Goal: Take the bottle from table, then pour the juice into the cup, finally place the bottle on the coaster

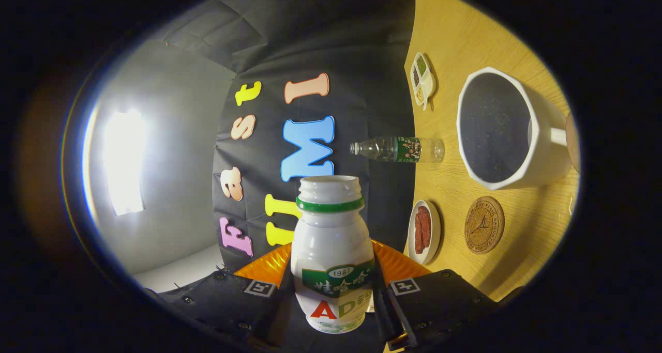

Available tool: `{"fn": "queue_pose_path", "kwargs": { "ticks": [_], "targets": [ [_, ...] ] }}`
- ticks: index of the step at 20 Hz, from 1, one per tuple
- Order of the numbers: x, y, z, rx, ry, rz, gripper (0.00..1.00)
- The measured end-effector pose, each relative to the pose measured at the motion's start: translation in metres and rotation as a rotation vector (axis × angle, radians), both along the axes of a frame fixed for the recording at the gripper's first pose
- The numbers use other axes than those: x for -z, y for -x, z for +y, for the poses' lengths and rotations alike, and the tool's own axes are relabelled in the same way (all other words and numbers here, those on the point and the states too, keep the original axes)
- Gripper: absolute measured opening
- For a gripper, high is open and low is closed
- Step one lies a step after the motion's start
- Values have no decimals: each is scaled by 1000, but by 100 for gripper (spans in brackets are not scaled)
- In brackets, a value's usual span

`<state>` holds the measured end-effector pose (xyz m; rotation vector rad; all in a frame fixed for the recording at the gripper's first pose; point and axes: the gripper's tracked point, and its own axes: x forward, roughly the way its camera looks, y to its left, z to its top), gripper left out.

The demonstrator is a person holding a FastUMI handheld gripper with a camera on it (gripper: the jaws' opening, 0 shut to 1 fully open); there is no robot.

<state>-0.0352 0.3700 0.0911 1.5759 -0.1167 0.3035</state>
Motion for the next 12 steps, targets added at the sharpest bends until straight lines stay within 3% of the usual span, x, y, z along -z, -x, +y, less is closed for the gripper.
{"fn": "queue_pose_path", "kwargs": {
  "ticks": [12],
  "targets": [
    [-10,3,-9,1,-80,-17,65]
  ]
}}
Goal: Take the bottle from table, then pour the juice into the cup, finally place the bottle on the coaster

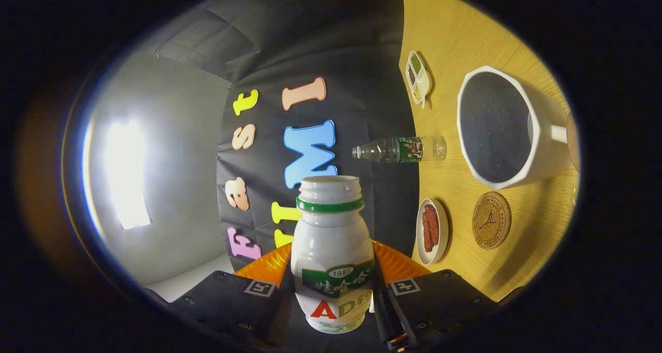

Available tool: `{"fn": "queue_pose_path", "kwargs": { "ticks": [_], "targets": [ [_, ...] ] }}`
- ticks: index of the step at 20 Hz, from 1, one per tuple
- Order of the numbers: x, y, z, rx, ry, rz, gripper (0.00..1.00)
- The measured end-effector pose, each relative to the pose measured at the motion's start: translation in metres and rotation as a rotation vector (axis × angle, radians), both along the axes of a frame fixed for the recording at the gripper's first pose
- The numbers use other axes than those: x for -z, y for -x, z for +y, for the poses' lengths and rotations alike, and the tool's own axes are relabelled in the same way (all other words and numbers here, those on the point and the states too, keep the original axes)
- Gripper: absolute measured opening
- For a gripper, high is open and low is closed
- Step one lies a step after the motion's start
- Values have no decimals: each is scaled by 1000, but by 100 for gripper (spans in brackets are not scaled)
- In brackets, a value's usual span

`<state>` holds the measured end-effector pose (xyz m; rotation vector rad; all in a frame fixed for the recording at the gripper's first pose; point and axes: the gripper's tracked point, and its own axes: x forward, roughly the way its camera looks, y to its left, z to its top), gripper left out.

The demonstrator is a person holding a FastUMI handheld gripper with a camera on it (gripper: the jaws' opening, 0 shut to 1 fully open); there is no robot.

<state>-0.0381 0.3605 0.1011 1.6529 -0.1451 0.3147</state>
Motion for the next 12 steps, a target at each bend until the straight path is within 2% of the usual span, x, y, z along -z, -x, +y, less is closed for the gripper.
{"fn": "queue_pose_path", "kwargs": {
  "ticks": [12],
  "targets": [
    [-3,2,-6,2,-41,0,65]
  ]
}}
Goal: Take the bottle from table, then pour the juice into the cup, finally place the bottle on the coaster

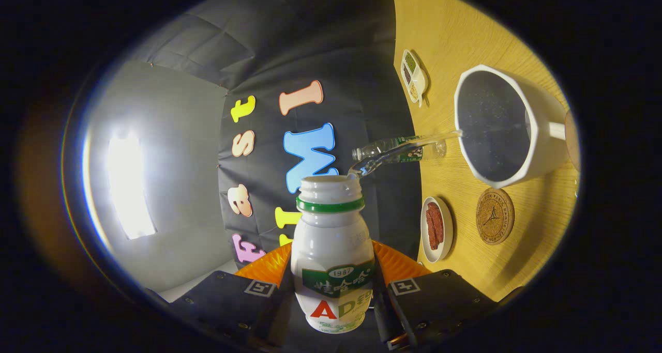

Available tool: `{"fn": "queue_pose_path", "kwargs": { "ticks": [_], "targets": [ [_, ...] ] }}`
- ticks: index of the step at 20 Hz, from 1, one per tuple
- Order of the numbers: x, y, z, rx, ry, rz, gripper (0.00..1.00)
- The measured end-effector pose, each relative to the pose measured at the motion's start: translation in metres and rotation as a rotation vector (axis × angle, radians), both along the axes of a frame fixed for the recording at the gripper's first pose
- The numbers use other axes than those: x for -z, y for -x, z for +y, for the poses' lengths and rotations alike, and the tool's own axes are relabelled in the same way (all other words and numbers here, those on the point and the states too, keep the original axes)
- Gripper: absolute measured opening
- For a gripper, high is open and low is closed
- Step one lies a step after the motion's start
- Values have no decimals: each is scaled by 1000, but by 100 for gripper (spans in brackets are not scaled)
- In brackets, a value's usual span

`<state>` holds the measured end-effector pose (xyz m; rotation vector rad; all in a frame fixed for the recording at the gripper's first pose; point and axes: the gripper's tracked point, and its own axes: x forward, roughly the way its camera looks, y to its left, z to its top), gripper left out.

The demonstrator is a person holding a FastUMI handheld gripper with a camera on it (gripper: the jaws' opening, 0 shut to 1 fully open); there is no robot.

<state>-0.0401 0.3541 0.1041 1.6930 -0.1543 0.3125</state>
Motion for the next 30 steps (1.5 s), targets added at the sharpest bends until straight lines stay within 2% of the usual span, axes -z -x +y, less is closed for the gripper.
{"fn": "queue_pose_path", "kwargs": {
  "ticks": [30],
  "targets": [
    [-8,1,-3,-2,-100,-21,65]
  ]
}}
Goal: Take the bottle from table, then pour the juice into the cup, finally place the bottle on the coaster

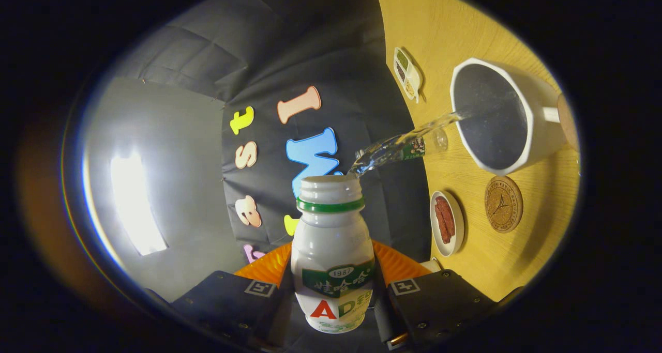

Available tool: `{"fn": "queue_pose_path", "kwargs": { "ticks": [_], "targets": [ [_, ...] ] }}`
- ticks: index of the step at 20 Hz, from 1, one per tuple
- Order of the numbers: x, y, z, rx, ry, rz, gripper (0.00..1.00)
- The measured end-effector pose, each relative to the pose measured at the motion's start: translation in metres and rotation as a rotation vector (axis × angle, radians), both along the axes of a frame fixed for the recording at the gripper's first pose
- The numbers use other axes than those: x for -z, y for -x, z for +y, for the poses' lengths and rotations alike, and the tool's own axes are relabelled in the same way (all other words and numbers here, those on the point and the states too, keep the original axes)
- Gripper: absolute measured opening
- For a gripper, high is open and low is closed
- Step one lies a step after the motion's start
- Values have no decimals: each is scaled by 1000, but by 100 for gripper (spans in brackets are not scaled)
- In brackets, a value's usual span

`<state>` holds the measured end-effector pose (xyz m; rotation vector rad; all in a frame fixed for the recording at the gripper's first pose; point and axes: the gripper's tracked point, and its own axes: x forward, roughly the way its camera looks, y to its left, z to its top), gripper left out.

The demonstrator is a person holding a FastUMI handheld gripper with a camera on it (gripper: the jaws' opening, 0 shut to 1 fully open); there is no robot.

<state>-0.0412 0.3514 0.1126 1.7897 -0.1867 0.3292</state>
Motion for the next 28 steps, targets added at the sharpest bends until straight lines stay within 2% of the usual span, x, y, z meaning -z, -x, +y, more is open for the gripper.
{"fn": "queue_pose_path", "kwargs": {
  "ticks": [28],
  "targets": [
    [-15,2,-10,11,-146,-14,66]
  ]
}}
